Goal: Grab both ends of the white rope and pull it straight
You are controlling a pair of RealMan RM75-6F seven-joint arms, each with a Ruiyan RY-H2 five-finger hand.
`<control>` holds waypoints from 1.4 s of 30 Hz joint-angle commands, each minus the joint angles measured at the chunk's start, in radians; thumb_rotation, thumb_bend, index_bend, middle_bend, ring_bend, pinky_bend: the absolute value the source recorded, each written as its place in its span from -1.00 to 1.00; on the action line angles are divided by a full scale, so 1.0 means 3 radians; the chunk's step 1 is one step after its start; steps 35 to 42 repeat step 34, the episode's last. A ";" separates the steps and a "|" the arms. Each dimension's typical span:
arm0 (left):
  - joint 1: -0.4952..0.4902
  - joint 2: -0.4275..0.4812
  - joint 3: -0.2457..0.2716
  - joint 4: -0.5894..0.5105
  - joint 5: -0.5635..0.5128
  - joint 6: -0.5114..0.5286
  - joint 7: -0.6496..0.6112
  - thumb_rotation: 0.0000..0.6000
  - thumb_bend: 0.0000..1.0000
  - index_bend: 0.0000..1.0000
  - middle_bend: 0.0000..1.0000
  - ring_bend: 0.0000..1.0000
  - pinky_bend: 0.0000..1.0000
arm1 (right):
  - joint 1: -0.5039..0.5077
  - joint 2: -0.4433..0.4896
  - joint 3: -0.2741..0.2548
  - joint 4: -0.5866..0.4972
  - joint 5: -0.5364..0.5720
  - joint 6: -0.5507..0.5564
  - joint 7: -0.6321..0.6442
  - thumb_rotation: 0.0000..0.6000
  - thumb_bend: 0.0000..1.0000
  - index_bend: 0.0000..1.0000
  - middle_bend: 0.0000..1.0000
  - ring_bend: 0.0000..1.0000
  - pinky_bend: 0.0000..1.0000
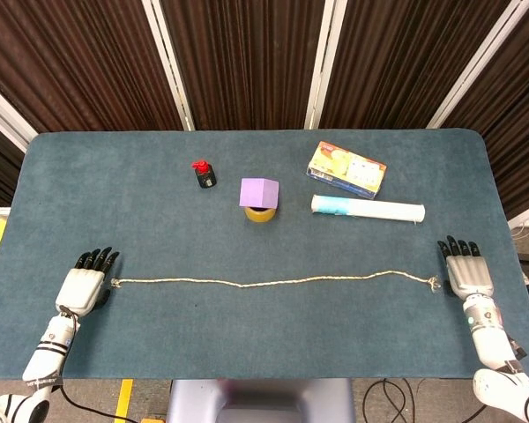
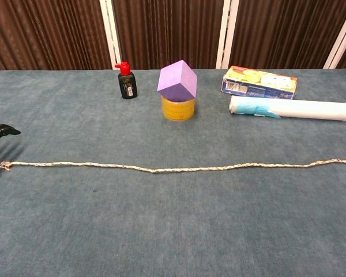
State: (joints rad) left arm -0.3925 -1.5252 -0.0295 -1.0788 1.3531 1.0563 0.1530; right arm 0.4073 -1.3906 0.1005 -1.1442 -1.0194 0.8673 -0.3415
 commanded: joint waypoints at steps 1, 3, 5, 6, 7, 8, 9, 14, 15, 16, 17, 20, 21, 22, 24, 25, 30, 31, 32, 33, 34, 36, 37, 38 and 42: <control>0.0013 0.0090 0.0005 -0.0126 -0.0099 -0.0107 0.0084 1.00 -0.18 -1.00 -1.00 -1.00 -0.77 | -0.0005 0.0055 -0.0006 -0.0065 0.0031 0.0008 -0.0057 1.00 -0.20 -1.00 -1.00 -1.00 -1.00; 0.0018 0.0146 0.0007 -0.0215 -0.0142 -0.0147 0.0115 1.00 -0.21 -1.00 -1.00 -1.00 -0.77 | -0.0009 0.0092 -0.0020 -0.0107 0.0050 0.0009 -0.0093 1.00 -0.26 -1.00 -1.00 -1.00 -1.00; 0.0031 0.0185 0.0005 -0.0270 -0.0139 -0.0120 0.0104 1.00 -0.23 -1.00 -1.00 -1.00 -0.77 | -0.0018 0.0120 -0.0027 -0.0143 0.0058 0.0031 -0.0112 1.00 -0.33 -1.00 -1.00 -1.00 -1.00; 0.0048 0.0213 -0.0003 -0.0304 -0.0125 -0.0064 0.0079 1.00 -0.23 -1.00 -1.00 -1.00 -0.77 | -0.0030 0.0142 -0.0025 -0.0176 0.0055 0.0068 -0.0112 1.00 -0.38 -1.00 -1.00 -1.00 -1.00; 0.0065 0.0240 -0.0010 -0.0332 -0.0109 -0.0013 0.0052 1.00 -0.24 -1.00 -1.00 -1.00 -0.77 | -0.0044 0.0164 -0.0023 -0.0213 0.0044 0.0109 -0.0106 1.00 -0.42 -1.00 -1.00 -1.00 -1.00; 0.0084 0.0275 -0.0015 -0.0369 -0.0090 0.0041 0.0013 1.00 -0.24 -1.00 -1.00 -1.00 -0.78 | -0.0064 0.0193 -0.0020 -0.0264 0.0027 0.0163 -0.0095 1.00 -0.45 -1.00 -1.00 -1.00 -1.00; 0.0107 0.0320 -0.0020 -0.0414 -0.0068 0.0099 -0.0036 1.00 -0.25 -1.00 -1.00 -1.00 -0.78 | -0.0091 0.0231 -0.0016 -0.0330 0.0003 0.0235 -0.0077 1.00 -0.47 -1.00 -1.00 -1.00 -1.00; 0.0282 0.0661 0.0012 -0.0773 0.0213 0.0540 -0.0532 1.00 -0.26 -1.00 -1.00 -1.00 -0.78 | -0.0424 0.0533 -0.0058 -0.0965 -0.0378 0.0988 0.0132 1.00 -0.51 -1.00 -1.00 -1.00 -1.00; 0.0335 0.0747 0.0045 -0.0861 0.0344 0.0696 -0.0671 1.00 -0.26 -1.00 -1.00 -1.00 -0.78 | -0.0537 0.0596 -0.0102 -0.1122 -0.0497 0.1214 0.0147 1.00 -0.51 -1.00 -1.00 -1.00 -1.00; 0.0380 0.0801 0.0070 -0.0908 0.0439 0.0828 -0.0733 1.00 -0.26 -1.00 -1.00 -1.00 -0.78 | -0.0624 0.0637 -0.0138 -0.1235 -0.0585 0.1381 0.0157 1.00 -0.51 -1.00 -1.00 -1.00 -1.00; 0.0436 0.0846 0.0099 -0.0943 0.0531 0.0972 -0.0758 1.00 -0.26 -1.00 -1.00 -1.00 -0.78 | -0.0711 0.0674 -0.0178 -0.1339 -0.0673 0.1540 0.0167 1.00 -0.51 -1.00 -1.00 -1.00 -1.00; 0.0701 0.0955 0.0237 -0.1025 0.0786 0.1481 -0.0752 1.00 -0.26 -1.00 -1.00 -1.00 -0.81 | -0.0963 0.0777 -0.0342 -0.1596 -0.0968 0.1958 0.0144 1.00 -0.51 -1.00 -1.00 -1.00 -1.00; 0.0795 0.0963 0.0281 -0.1026 0.0852 0.1638 -0.0771 1.00 -0.26 -1.00 -1.00 -1.00 -0.82 | -0.1008 0.0818 -0.0404 -0.1659 -0.1068 0.2026 0.0095 1.00 -0.51 -1.00 -1.00 -1.00 -1.00; 0.0918 0.0951 0.0337 -0.1000 0.0909 0.1816 -0.0821 1.00 -0.26 -1.00 -1.00 -1.00 -0.83 | -0.1067 0.0841 -0.0468 -0.1709 -0.1182 0.2114 0.0050 1.00 -0.51 -1.00 -1.00 -1.00 -1.00; 0.1029 0.0958 0.0410 -0.0981 0.0943 0.1900 -0.0675 1.00 -0.24 -1.00 -1.00 -1.00 -0.85 | -0.1140 0.0853 -0.0565 -0.1772 -0.1262 0.2153 -0.0059 1.00 -0.51 -1.00 -1.00 -1.00 -1.00; 0.1065 0.0986 0.0444 -0.1015 0.0976 0.1922 -0.0569 1.00 -0.23 -1.00 -1.00 -1.00 -0.86 | -0.1152 0.0869 -0.0612 -0.1808 -0.1315 0.2134 -0.0109 1.00 -0.51 -1.00 -1.00 -1.00 -1.00; 0.1100 0.1039 0.0420 -0.1103 0.0895 0.1854 -0.0541 1.00 -0.22 -1.00 -1.00 -1.00 -0.86 | -0.1187 0.0907 -0.0555 -0.1873 -0.1280 0.2141 -0.0115 1.00 -0.51 -1.00 -1.00 -1.00 -1.00; 0.1102 0.1044 0.0401 -0.1105 0.0871 0.1848 -0.0539 1.00 -0.22 -1.00 -1.00 -1.00 -0.86 | -0.1196 0.0918 -0.0540 -0.1879 -0.1277 0.2155 -0.0098 1.00 -0.51 -1.00 -1.00 -1.00 -1.00; 0.1106 0.1048 0.0386 -0.1105 0.0857 0.1848 -0.0544 1.00 -0.22 -1.00 -1.00 -1.00 -0.86 | -0.1203 0.0926 -0.0525 -0.1878 -0.1281 0.2171 -0.0083 1.00 -0.51 -1.00 -1.00 -1.00 -1.00; 0.1109 0.1050 0.0377 -0.1105 0.0851 0.1847 -0.0553 1.00 -0.22 -1.00 -1.00 -1.00 -0.86 | -0.1209 0.0930 -0.0515 -0.1874 -0.1286 0.2179 -0.0071 1.00 -0.51 -1.00 -1.00 -1.00 -1.00; 0.1113 0.1048 0.0363 -0.1101 0.0846 0.1848 -0.0560 1.00 -0.21 -1.00 -1.00 -1.00 -0.86 | -0.1215 0.0934 -0.0503 -0.1869 -0.1293 0.2186 -0.0058 1.00 -0.51 -1.00 -1.00 -1.00 -1.00; 0.1113 0.1048 0.0363 -0.1101 0.0846 0.1848 -0.0560 1.00 -0.21 -1.00 -1.00 -1.00 -0.86 | -0.1215 0.0934 -0.0503 -0.1869 -0.1293 0.2186 -0.0058 1.00 -0.51 -1.00 -1.00 -1.00 -1.00; 0.1113 0.1048 0.0363 -0.1101 0.0846 0.1848 -0.0560 1.00 -0.21 -1.00 -1.00 -1.00 -0.86 | -0.1215 0.0934 -0.0503 -0.1869 -0.1293 0.2186 -0.0058 1.00 -0.51 -1.00 -1.00 -1.00 -1.00; 0.1113 0.1048 0.0363 -0.1101 0.0846 0.1848 -0.0560 1.00 -0.21 -1.00 -1.00 -1.00 -0.86 | -0.1215 0.0934 -0.0503 -0.1869 -0.1293 0.2186 -0.0058 1.00 -0.51 -1.00 -1.00 -1.00 -1.00; 0.1113 0.1048 0.0363 -0.1101 0.0846 0.1848 -0.0560 1.00 -0.21 -1.00 -1.00 -1.00 -0.86 | -0.1215 0.0934 -0.0503 -0.1869 -0.1293 0.2186 -0.0058 1.00 -0.51 -1.00 -1.00 -1.00 -1.00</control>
